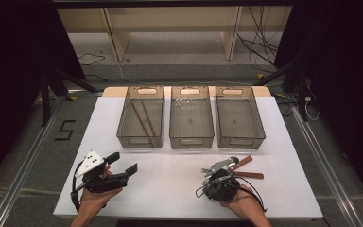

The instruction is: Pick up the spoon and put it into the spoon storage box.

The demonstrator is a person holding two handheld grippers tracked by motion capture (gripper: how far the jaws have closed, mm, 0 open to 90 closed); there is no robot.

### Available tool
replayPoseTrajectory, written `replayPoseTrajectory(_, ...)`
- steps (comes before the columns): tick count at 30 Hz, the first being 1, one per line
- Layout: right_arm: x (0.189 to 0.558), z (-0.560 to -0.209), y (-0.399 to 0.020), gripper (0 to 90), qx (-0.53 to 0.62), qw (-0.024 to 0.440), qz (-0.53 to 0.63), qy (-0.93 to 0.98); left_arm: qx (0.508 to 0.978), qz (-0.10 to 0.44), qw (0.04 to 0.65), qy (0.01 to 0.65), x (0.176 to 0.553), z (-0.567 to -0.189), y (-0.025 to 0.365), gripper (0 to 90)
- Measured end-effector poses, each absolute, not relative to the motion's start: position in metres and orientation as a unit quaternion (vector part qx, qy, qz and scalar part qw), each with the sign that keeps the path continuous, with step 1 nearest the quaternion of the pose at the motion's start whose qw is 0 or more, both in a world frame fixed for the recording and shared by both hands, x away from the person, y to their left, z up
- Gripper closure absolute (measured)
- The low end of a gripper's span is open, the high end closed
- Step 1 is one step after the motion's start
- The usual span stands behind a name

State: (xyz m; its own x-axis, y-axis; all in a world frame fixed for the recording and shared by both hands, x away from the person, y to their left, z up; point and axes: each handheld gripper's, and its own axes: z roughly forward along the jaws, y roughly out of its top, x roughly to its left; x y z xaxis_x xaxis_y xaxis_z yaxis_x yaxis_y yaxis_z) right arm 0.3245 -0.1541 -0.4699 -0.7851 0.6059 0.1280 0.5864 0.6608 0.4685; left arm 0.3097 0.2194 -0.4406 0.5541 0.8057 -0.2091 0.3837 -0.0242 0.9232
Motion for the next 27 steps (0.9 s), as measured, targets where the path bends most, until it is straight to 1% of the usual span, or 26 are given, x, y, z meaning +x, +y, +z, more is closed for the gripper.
replayPoseTrajectory(6, 0.320, -0.468, -0.165, 90.0, 0.336, 0.023, 0.241, 0.910, 0.690, 0.192, 0.549, 0.431, 0.310, -0.441, 0.219, 13.9)
replayPoseTrajectory(14, 0.314, -0.465, -0.191, 90.0, 0.360, 0.032, 0.230, 0.904, 0.691, 0.192, 0.547, 0.431, 0.310, -0.441, 0.219, 13.9)
replayPoseTrajectory(27, 0.314, -0.460, -0.230, 90.0, 0.408, 0.070, 0.204, 0.887, 0.691, 0.193, 0.547, 0.431, 0.310, -0.441, 0.219, 13.9)
